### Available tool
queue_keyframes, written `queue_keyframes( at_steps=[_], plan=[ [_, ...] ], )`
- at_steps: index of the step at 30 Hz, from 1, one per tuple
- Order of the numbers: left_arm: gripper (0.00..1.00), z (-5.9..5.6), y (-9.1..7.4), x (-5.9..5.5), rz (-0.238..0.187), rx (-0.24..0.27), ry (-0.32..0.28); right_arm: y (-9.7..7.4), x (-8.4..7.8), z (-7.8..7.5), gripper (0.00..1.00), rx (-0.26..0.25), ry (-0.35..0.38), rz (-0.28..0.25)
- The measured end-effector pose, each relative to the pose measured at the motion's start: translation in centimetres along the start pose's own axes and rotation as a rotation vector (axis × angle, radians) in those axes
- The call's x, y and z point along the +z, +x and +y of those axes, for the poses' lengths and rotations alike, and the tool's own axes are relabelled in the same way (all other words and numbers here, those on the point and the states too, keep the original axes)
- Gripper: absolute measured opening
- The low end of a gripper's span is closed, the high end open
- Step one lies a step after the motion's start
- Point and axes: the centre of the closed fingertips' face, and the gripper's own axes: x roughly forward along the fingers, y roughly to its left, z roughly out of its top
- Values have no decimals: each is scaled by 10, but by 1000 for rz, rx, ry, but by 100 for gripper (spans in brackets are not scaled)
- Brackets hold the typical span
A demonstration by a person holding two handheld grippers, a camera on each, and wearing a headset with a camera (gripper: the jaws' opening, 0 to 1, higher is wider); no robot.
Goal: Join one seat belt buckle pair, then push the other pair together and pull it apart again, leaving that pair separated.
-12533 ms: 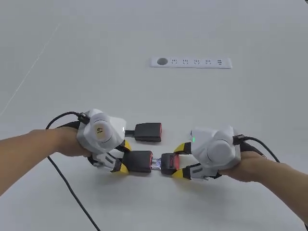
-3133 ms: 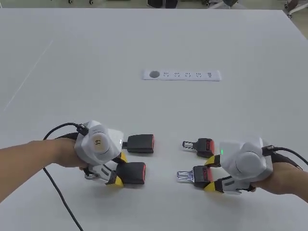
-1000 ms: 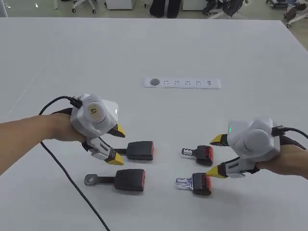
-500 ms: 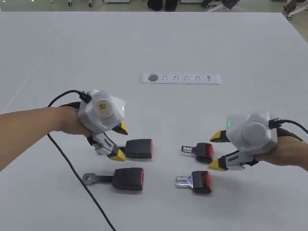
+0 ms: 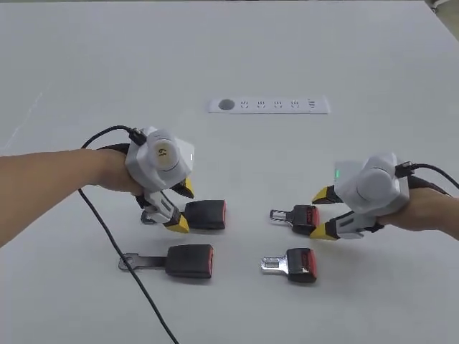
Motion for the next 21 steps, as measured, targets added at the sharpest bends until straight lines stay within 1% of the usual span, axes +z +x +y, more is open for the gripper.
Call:
queue_keyframes(
  at_steps=[1, 3, 8, 11, 14, 16, 17, 18, 21],
  plan=[
    [41, 0, 1, 0, 4, -3, 3, 0, 0, 0, 34, 3, -1, 2],
    [41, -3, 2, 1, 12, -21, 12, 1, 0, 1, 32, 14, 4, 2],
    [40, -1, 7, -2, 27, -29, 19, 4, 1, 3, 32, 33, 15, 3],
    [37, 0, 11, -6, 52, -29, 29, 4, 1, 3, 32, 37, 11, 6],
    [35, 0, 12, -7, 49, -30, 23, 4, 0, 3, 32, 40, 12, 6],
    [35, -2, 15, -10, 62, -43, 17, 4, 0, 3, 31, 42, 11, 6],
    [33, 1, 16, -8, 50, -35, 51, 4, 0, 3, 31, 43, 10, 6],
    [32, 2, 14, -11, 61, -27, 22, 4, 1, 3, 31, 43, 10, 6],
    [32, 1, 14, -10, 59, -31, 16, 4, 1, 4, 31, 44, 7, 7]
  ],
)
